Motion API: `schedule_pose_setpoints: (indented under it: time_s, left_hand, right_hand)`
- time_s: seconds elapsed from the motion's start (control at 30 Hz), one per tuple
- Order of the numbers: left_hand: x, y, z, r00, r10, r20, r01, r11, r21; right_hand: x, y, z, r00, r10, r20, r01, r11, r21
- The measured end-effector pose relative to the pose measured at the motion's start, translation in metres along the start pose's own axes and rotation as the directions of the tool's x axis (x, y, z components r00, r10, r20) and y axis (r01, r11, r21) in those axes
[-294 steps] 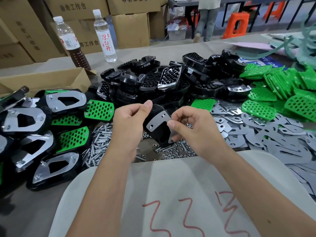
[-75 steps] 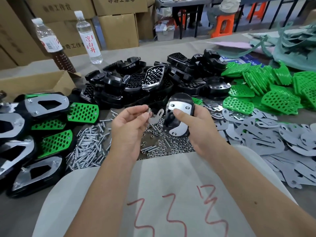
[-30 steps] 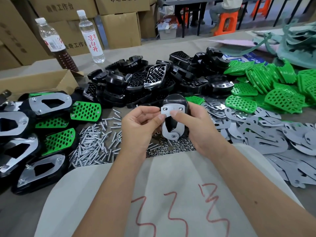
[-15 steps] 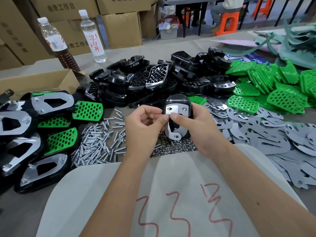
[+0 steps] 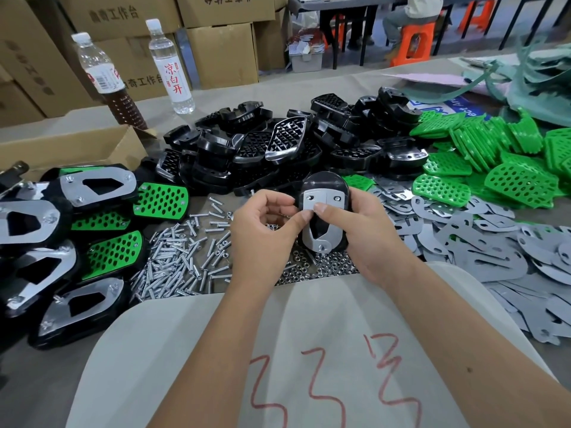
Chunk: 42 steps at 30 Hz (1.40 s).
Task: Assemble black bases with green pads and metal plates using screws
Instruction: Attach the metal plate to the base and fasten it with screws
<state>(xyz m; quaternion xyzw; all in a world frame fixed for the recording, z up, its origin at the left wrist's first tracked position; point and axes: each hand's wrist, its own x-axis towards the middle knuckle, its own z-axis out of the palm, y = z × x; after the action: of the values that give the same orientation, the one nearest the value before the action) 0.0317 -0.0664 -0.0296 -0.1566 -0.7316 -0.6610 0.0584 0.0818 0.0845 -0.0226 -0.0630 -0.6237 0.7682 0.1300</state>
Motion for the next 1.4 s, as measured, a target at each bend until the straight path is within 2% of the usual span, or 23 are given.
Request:
schedule_pose_setpoints:
  time_s: [0.23,0.4,0.53,0.63,0.77,0.8,0.87,0.93,1.03,1.17,1.33,1.4]
  left_hand:
    - [-0.003,0.009,0.001,0.994,-0.011,0.110,0.013,1.000,-0.017]
    - [-0.004,0.014,0.001,0.985,0.027,0.173,-0.017,0.998,-0.059]
    - [-0.004,0.010,-0.004,0.993,-0.034,0.116,0.051,0.988,-0.145]
    - [-0.004,0.011,-0.004,0.992,-0.071,0.106,0.091,0.976,-0.196]
    - [0.000,0.011,-0.004,0.986,-0.166,-0.002,0.159,0.950,-0.268]
    - [0.003,0.010,-0.006,0.975,-0.216,-0.060,0.186,0.929,-0.321]
    - [0.009,0.008,-0.013,0.942,-0.293,-0.166,0.199,0.883,-0.426]
    - [0.015,0.006,-0.020,0.920,-0.310,-0.242,0.183,0.882,-0.433]
    - [0.021,0.004,-0.028,0.886,-0.331,-0.325,0.183,0.894,-0.409]
    - [0.026,0.003,-0.036,0.870,-0.338,-0.359,0.183,0.897,-0.402]
    - [0.025,0.004,-0.036,0.877,-0.326,-0.354,0.175,0.901,-0.396]
    - [0.024,0.004,-0.036,0.883,-0.322,-0.341,0.170,0.898,-0.406]
  right_hand:
    - [-0.003,-0.003,0.001,0.997,-0.063,0.046,0.062,0.997,0.035]
    - [-0.006,-0.002,0.006,0.975,-0.218,0.036,0.221,0.972,-0.084]
    - [-0.006,-0.002,0.011,0.945,-0.318,0.081,0.328,0.912,-0.248]
    - [-0.006,-0.001,0.012,0.943,-0.323,0.078,0.329,0.875,-0.355]
    - [-0.006,-0.001,0.009,0.925,-0.373,-0.068,0.297,0.824,-0.483]
    - [-0.006,-0.002,0.007,0.911,-0.409,-0.056,0.322,0.788,-0.525]
    - [-0.006,-0.004,0.002,0.886,-0.456,0.086,0.390,0.633,-0.668]
    - [-0.008,-0.003,0.000,0.886,-0.408,0.221,0.427,0.531,-0.732]
    - [-0.009,-0.003,0.000,0.906,-0.317,0.279,0.408,0.486,-0.773]
    - [-0.011,-0.002,0.004,0.908,-0.155,0.389,0.419,0.369,-0.830]
    - [-0.012,-0.005,0.006,0.921,-0.098,0.378,0.383,0.413,-0.826]
    - [-0.012,-0.005,0.005,0.920,-0.134,0.369,0.389,0.436,-0.811]
